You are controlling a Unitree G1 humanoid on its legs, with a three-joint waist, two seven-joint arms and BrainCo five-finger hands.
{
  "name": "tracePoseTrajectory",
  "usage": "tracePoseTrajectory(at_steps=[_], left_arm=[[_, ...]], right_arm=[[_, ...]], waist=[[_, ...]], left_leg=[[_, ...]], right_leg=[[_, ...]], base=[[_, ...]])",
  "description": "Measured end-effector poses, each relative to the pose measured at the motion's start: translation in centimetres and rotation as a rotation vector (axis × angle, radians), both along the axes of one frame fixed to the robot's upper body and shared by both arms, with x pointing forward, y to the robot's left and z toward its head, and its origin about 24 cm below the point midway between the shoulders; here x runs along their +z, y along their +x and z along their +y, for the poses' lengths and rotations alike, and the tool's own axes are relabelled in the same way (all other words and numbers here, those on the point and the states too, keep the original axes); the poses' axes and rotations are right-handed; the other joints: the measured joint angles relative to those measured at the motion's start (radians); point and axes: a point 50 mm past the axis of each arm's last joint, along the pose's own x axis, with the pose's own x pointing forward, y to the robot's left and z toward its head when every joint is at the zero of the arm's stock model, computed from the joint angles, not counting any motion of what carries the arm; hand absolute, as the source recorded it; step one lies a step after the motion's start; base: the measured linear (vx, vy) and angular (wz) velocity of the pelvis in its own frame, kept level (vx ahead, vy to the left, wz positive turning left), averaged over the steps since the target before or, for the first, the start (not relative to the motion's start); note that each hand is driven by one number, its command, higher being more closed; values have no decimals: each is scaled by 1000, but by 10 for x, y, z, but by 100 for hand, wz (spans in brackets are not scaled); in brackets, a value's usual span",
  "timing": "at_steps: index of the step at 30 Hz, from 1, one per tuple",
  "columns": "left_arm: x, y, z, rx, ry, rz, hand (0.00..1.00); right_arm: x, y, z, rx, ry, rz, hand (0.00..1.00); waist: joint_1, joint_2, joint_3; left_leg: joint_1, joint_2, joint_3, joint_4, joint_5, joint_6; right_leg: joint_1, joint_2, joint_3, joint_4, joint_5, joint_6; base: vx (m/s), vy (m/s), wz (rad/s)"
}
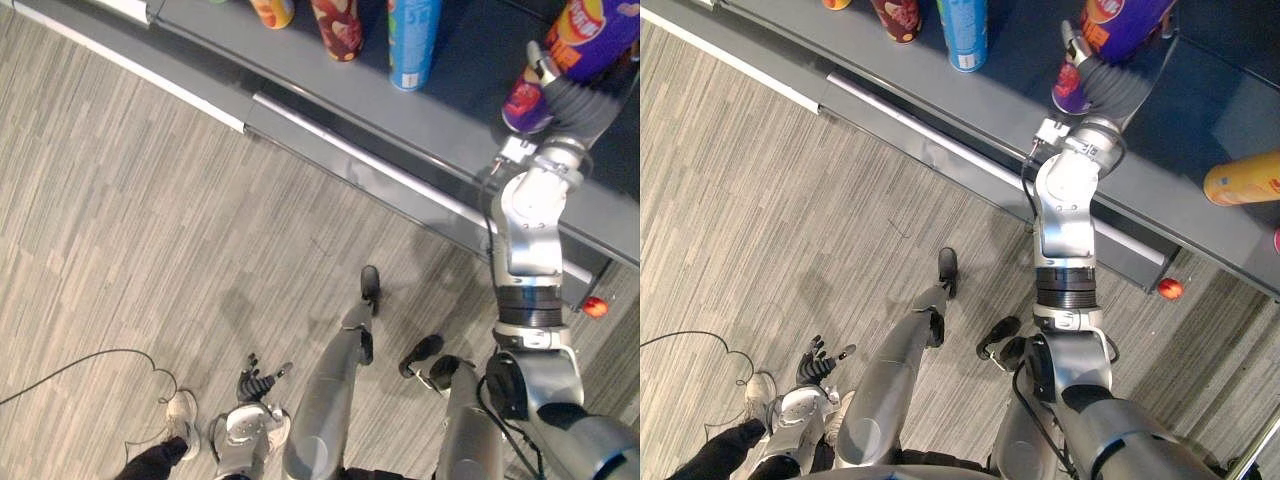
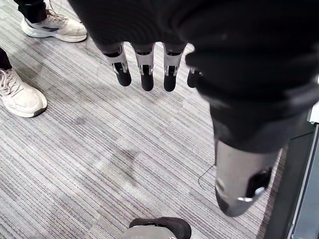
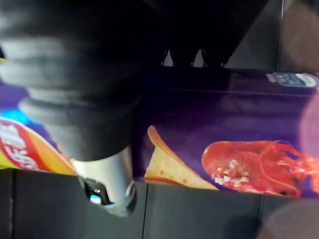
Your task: Put the gum and the chips on the shelf.
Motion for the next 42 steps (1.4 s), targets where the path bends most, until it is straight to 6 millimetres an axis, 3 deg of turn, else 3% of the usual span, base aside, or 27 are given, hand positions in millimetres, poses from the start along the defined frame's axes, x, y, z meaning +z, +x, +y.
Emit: tracePoseTrajectory(at_steps=[11,24,32,33,42], left_arm=[[6,9,-1,4,6,-33,0],[14,18,-10,30,-42,-94,0],[21,24,-13,28,-47,-143,0],[20,24,-13,28,-47,-142,0],[21,24,-12,28,-46,-147,0]], right_arm=[[1,4,-10,-58,64,8,100],[-9,7,-23,-113,131,52,100],[-16,7,-28,-132,151,68,100],[-16,7,-28,-131,151,71,0],[-22,12,-29,-91,168,97,0]], waist=[[7,0,0],[8,0,0],[7,0,0],[7,0,0],[4,0,-2]], left_leg=[[-39,-8,-17,1,10,1],[-104,14,4,102,-52,9],[-115,13,15,106,-52,8],[-115,13,15,106,-52,8],[-119,7,19,101,-44,17]], right_leg=[[-49,-19,-6,51,-5,-8],[-81,-27,-9,87,-6,-12],[-94,-32,-4,90,-6,-12],[-95,-33,-5,92,-6,-12],[-107,-44,-5,102,-6,-12]], base=[[22,-76,7],[-2,-59,-3],[10,-46,-4],[16,-70,3],[9,-58,0]])
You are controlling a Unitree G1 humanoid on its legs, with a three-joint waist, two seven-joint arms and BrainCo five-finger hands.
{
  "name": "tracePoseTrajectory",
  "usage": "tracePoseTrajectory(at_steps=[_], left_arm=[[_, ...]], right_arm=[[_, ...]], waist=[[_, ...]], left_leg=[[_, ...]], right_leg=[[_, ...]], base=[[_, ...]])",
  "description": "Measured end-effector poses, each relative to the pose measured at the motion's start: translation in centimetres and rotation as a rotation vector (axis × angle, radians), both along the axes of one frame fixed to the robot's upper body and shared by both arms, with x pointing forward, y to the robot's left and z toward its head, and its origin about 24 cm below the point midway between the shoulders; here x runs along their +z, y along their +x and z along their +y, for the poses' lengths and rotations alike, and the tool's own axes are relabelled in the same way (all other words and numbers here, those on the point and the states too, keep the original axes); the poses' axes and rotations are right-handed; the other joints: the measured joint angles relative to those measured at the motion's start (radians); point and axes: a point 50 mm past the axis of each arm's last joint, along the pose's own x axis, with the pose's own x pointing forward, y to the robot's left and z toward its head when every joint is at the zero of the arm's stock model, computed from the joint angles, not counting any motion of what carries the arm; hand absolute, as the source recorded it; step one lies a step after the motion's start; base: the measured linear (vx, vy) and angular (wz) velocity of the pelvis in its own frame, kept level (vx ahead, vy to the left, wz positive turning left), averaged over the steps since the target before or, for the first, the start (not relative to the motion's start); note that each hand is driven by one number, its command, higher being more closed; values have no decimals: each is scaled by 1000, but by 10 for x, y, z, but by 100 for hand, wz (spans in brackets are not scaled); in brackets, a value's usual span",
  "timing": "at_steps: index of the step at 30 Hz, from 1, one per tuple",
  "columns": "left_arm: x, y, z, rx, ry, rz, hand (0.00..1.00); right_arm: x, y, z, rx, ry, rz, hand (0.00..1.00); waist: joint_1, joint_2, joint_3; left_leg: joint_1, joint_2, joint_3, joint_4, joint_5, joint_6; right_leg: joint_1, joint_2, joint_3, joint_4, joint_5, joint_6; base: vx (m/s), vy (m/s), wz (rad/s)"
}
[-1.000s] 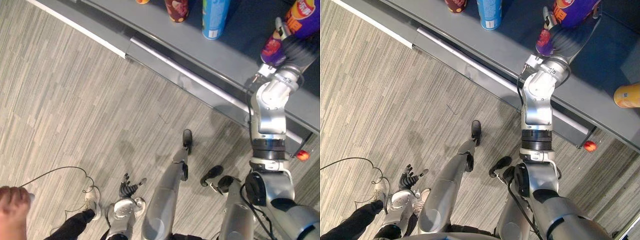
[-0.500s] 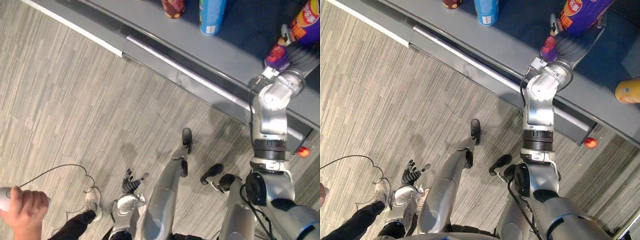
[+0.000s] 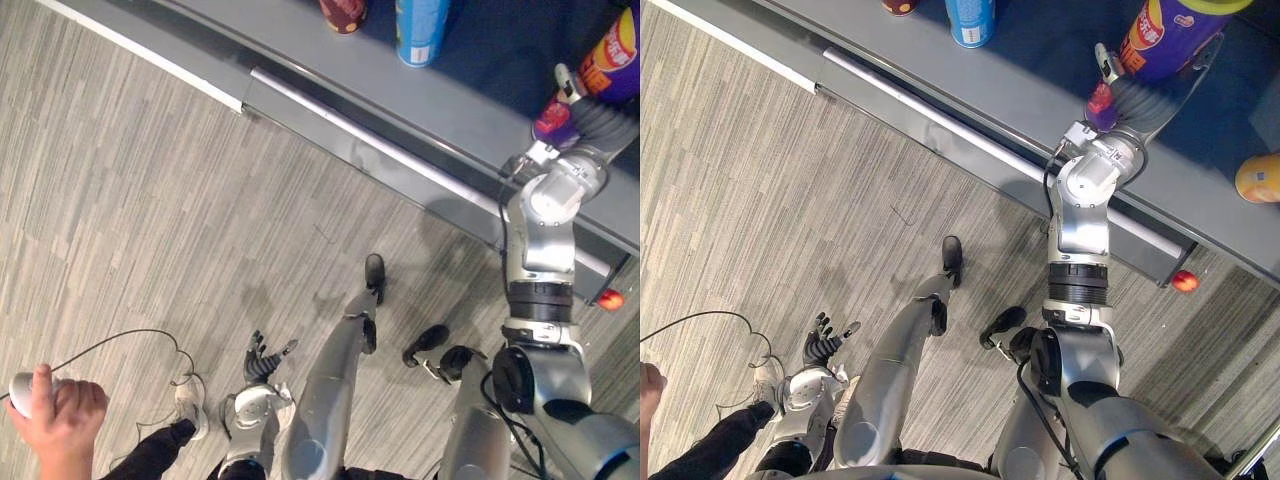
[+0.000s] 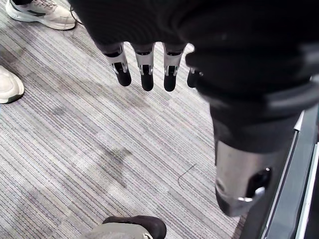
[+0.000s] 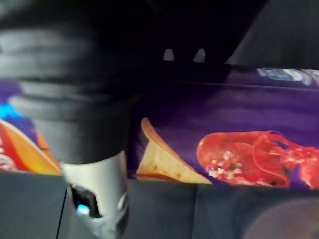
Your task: Put the gum and the chips on the shelf.
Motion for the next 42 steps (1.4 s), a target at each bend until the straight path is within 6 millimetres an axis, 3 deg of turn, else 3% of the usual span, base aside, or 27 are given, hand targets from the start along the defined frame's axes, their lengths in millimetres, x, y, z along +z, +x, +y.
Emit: tracePoseTrajectory(at_steps=[13,18,23,37,42], left_arm=[[-2,-1,-3,-14,-2,13,0],[-6,-5,-4,-20,-4,32,0],[-7,-5,-7,-45,-6,37,0],[-15,-12,-10,-83,1,89,0],[-21,-17,-12,-101,8,133,0]], right_arm=[[-16,7,10,45,-9,57,0],[-38,9,25,113,-69,131,0],[-79,4,21,115,-54,249,0],[-139,-11,26,172,-67,436,0],[-175,-26,31,200,-45,541,0]], waist=[[-4,-4,-3],[-26,-20,-20],[-33,-24,-23],[-81,-41,-33],[-87,-59,-49]], left_leg=[[33,-6,15,-4,6,3],[60,11,51,-13,-7,11],[127,22,109,-63,-2,8],[243,27,134,-120,36,9],[309,32,144,-147,37,6]], right_leg=[[27,-11,1,-10,0,0],[56,3,3,-58,0,0],[104,8,2,-105,6,10],[194,25,11,-139,11,18],[253,45,22,-179,20,28]], base=[[-14,-40,-2],[-36,-36,-22],[-2,-57,-12],[35,-90,-3],[52,-80,-10]])
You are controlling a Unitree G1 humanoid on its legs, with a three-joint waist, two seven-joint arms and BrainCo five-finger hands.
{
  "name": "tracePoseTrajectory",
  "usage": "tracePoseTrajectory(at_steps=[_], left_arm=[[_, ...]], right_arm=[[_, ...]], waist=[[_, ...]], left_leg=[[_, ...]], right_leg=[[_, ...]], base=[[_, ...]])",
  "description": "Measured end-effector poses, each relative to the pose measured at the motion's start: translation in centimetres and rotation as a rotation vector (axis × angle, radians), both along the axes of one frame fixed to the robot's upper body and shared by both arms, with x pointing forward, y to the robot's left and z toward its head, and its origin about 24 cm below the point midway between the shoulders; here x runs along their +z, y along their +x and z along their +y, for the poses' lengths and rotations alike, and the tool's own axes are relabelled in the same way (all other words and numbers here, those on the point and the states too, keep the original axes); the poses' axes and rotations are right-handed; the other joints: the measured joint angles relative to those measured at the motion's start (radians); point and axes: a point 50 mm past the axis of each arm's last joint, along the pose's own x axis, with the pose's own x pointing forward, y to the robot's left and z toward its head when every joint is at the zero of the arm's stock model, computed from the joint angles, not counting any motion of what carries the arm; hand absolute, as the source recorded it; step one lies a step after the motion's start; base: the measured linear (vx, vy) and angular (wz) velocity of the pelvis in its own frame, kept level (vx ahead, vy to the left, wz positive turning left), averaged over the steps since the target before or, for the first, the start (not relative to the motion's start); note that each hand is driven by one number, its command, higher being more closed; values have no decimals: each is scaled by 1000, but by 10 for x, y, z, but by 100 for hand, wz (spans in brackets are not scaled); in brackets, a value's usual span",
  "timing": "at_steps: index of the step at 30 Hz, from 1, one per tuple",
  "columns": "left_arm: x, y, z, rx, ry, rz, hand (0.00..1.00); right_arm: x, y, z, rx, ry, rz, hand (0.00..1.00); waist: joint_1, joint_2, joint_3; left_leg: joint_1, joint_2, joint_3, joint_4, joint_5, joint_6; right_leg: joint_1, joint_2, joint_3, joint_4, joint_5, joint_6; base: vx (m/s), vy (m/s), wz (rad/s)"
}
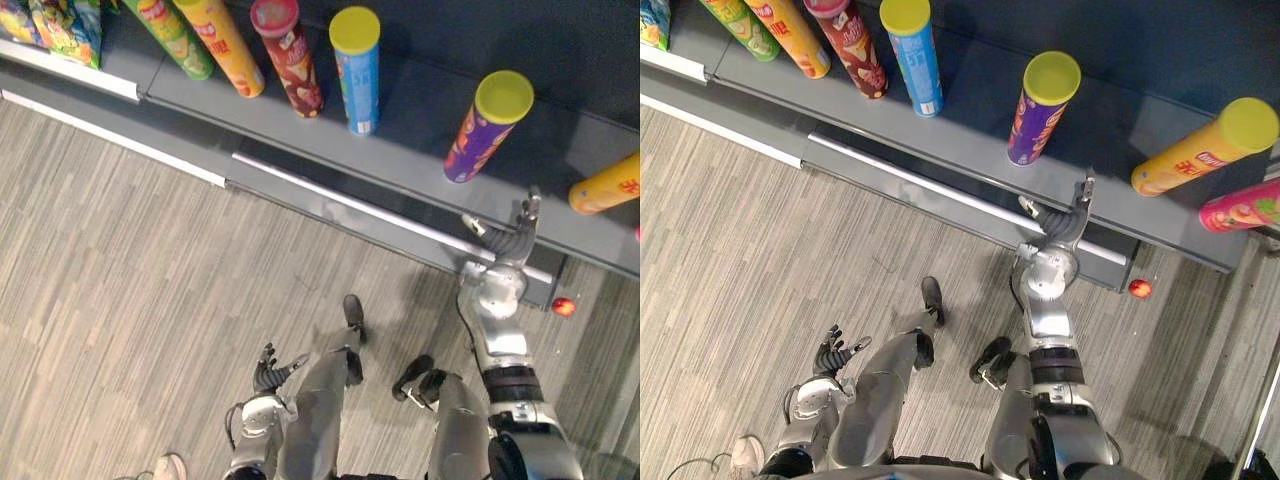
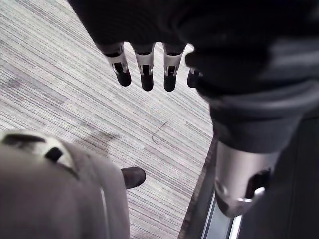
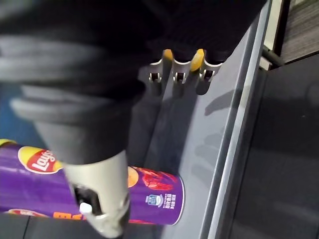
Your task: Put the gum and the chips on the shelf.
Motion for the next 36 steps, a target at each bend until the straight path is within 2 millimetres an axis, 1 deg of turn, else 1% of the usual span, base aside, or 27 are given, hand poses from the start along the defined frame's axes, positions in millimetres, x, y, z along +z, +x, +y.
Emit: tracePoseTrajectory(at_steps=[2,3,4,6,7,8,10,11,12,14,16,17,18,19,21,22,23,24,25,28,31,32,33,34,36], left_arm=[[-4,-4,1,-1,4,32,0],[-7,-7,3,-8,14,52,0],[-8,-8,3,-12,19,58,0],[-17,-18,8,-24,37,120,0],[-19,-20,9,-27,39,135,0],[-21,-23,11,-32,40,157,0],[-25,-29,13,-23,42,187,0],[-28,-33,17,-12,46,210,0],[-32,-40,20,-1,44,252,0],[-36,-48,22,18,33,288,0],[-39,-56,27,33,30,314,0],[-41,-61,28,37,34,329,0],[-41,-63,29,36,37,335,0],[-43,-67,30,47,34,347,0],[-47,-78,32,70,20,383,0],[-47,-79,32,71,19,385,0],[-47,-81,34,85,10,389,0],[-48,-83,34,92,6,392,0],[-49,-87,34,106,-3,399,0],[-52,-97,36,142,-15,431,0],[-55,-103,36,173,-31,452,0],[-56,-107,35,184,-38,460,0],[-56,-111,35,187,-39,469,0],[-56,-112,35,187,-39,471,0],[-58,-116,37,188,-49,489,0]], right_arm=[[-19,-9,12,73,-19,66,0],[-29,-14,20,111,-23,100,0],[-32,-16,20,118,-24,110,0],[-60,-29,28,185,-44,217,0],[-67,-33,28,202,-54,248,0],[-81,-41,29,226,-71,304,0],[-98,-54,25,249,-81,377,0],[-108,-62,23,274,-99,423,0],[-120,-73,22,312,-115,474,0],[-130,-83,21,340,-113,521,0],[-146,-96,20,380,-105,595,0],[-158,-107,20,399,-91,655,0],[-164,-113,19,406,-83,685,0],[-175,-125,18,420,-65,743,0],[-197,-150,16,434,-27,868,0],[-200,-152,15,433,-21,884,0],[-214,-167,11,416,10,969,0],[-219,-173,9,406,24,1001,0],[-228,-186,5,387,53,1063,0],[-237,-198,-7,297,133,1115,0],[-245,-210,-20,194,212,1169,0],[-248,-218,-25,140,253,1198,0],[-252,-229,-29,92,294,1235,0],[-254,-235,-30,73,323,1258,0],[-261,-261,-31,-10,456,1333,0]], waist=[[-6,-10,-9],[-18,-12,-13],[-21,-13,-17],[-43,-24,-60],[-46,-27,-71],[-48,-33,-85],[-48,-40,-108],[-49,-47,-120],[-50,-52,-144],[-51,-59,-168],[-57,-69,-187],[-59,-76,-199],[-61,-79,-202],[-65,-82,-210],[-78,-88,-250],[-79,-88,-250],[-78,-88,-251],[-78,-87,-254],[-79,-86,-261],[-80,-78,-285],[-77,-74,-300],[-77,-70,-305],[-77,-73,-317],[-77,-72,-317],[-78,-71,-316]], left_leg=[[47,9,11,-20,-2,-3],[75,10,11,-35,-2,-6],[79,11,11,-37,-2,-6],[113,12,13,-80,8,-19],[118,12,12,-88,16,-18],[135,13,10,-102,21,-18],[159,15,9,-114,22,-19],[185,17,10,-129,24,-23],[215,18,13,-156,30,-33],[244,19,16,-181,32,-37],[280,20,31,-202,31,-38],[307,19,38,-215,30,-40],[322,17,39,-222,29,-41],[351,13,39,-235,29,-42],[364,13,39,-235,25,-46],[369,14,39,-236,25,-46],[392,14,39,-240,23,-49],[399,14,39,-242,21,-51],[411,14,39,-243,19,-53],[428,21,39,-243,13,-58],[453,21,38,-243,7,-55],[463,19,38,-243,2,-53],[464,16,37,-243,-1,-50],[467,15,36,-243,-3,-48],[483,7,35,-244,-8,-47]], right_leg=[[39,23,14,-40,15,4],[67,33,16,-65,22,7],[72,38,17,-71,24,8],[101,60,21,-122,41,13],[107,65,21,-135,46,16],[125,77,23,-159,55,21],[153,91,29,-195,68,26],[177,106,43,-226,80,31],[203,121,50,-268,99,34],[222,135,71,-301,114,37],[254,146,83,-334,127,40],[276,149,90,-350,132,43],[289,150,91,-357,134,44],[315,151,91,-369,135,47],[339,157,91,-397,145,51],[345,159,91,-402,148,51],[372,163,93,-417,152,51],[379,163,94,-419,152,51],[393,164,95,-423,152,51],[419,178,98,-454,158,53],[453,183,96,-475,164,56],[469,183,95,-486,167,59],[472,182,95,-489,168,59],[477,182,93,-492,168,60],[501,179,90,-509,174,63]], base=[[66,-71,-26],[53,-38,-18],[51,-27,-15],[72,-31,-14],[109,-52,-10],[99,-50,-7],[101,-47,-12],[121,-42,-28],[124,-36,-31],[94,-17,-34],[77,-6,-29],[62,-1,-15],[66,0,-11],[53,1,-1],[55,-1,-2],[41,-8,-5],[8,-5,-4],[6,-3,-5],[1,2,-6],[1,-3,-4],[26,-1,1],[57,4,2],[69,6,3],[78,7,3],[105,6,2]])
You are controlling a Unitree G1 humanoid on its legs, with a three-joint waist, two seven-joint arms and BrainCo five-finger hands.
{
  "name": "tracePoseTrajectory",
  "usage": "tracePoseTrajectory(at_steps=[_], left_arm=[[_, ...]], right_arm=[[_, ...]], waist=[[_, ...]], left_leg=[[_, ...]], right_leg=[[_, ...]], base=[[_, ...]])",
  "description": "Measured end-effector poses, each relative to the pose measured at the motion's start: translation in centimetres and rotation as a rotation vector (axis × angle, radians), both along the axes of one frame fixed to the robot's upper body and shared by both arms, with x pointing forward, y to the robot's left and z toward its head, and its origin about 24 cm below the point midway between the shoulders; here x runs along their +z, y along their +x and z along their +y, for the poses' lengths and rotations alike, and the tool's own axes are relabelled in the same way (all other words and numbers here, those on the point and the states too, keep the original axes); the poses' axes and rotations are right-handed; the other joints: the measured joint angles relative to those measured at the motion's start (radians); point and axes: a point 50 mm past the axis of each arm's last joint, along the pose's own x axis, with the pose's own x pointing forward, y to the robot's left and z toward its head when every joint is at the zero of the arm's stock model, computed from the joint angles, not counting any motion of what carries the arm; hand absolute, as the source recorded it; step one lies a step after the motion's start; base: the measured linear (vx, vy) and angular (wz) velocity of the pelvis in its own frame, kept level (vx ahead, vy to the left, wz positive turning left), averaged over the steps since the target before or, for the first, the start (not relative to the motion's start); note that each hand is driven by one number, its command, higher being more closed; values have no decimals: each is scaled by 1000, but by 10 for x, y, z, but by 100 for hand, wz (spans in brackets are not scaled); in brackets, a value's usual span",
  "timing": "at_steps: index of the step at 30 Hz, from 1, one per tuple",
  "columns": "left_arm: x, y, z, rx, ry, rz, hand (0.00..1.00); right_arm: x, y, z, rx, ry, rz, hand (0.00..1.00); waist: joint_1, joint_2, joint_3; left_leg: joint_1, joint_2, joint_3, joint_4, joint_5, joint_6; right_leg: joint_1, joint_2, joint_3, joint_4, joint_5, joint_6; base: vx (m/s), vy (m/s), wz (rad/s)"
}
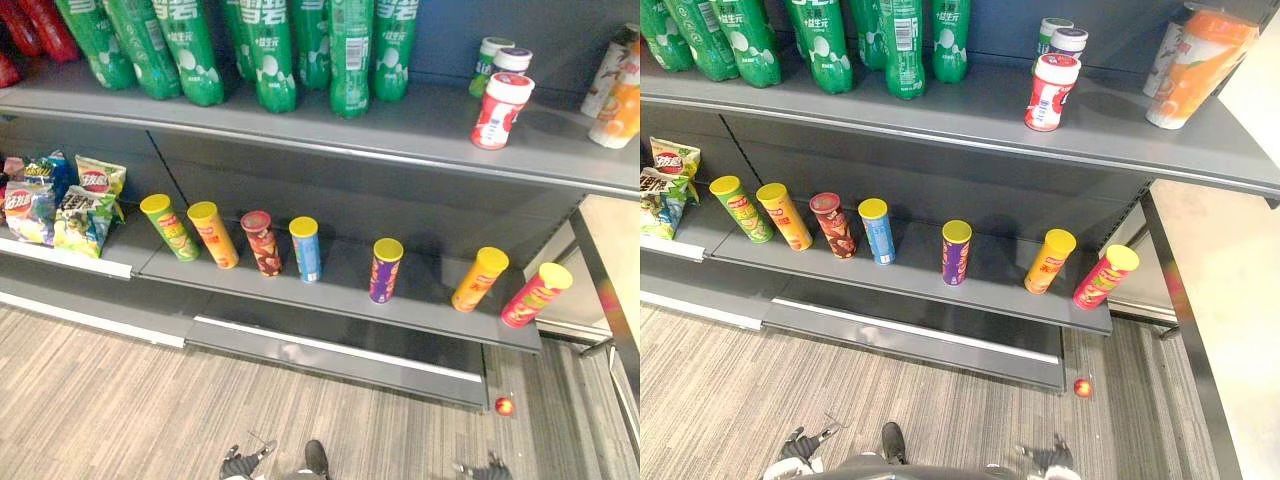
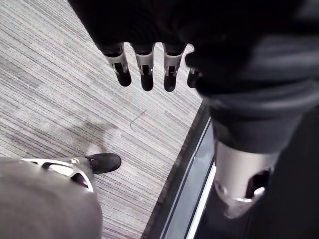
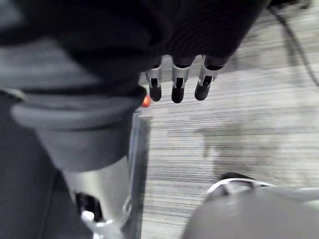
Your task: Put the gum and the chips on the shelf.
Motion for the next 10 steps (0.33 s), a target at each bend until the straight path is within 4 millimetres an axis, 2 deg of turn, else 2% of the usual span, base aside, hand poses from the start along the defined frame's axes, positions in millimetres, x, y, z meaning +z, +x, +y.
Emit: tracePoseTrajectory(at_steps=[4,10], left_arm=[[-1,-4,1,4,-30,7,0],[-4,-16,1,44,-68,33,0]], right_arm=[[-4,-18,1,-133,58,38,0],[-6,-26,2,-302,102,43,0]], waist=[[-2,1,0],[0,2,0]], left_leg=[[21,-11,-2,0,-9,2],[35,-22,-5,-1,-27,-3]], right_leg=[[29,-6,-5,-13,4,7],[53,-12,-12,-32,6,10]], base=[[78,2,2],[51,-3,3]])
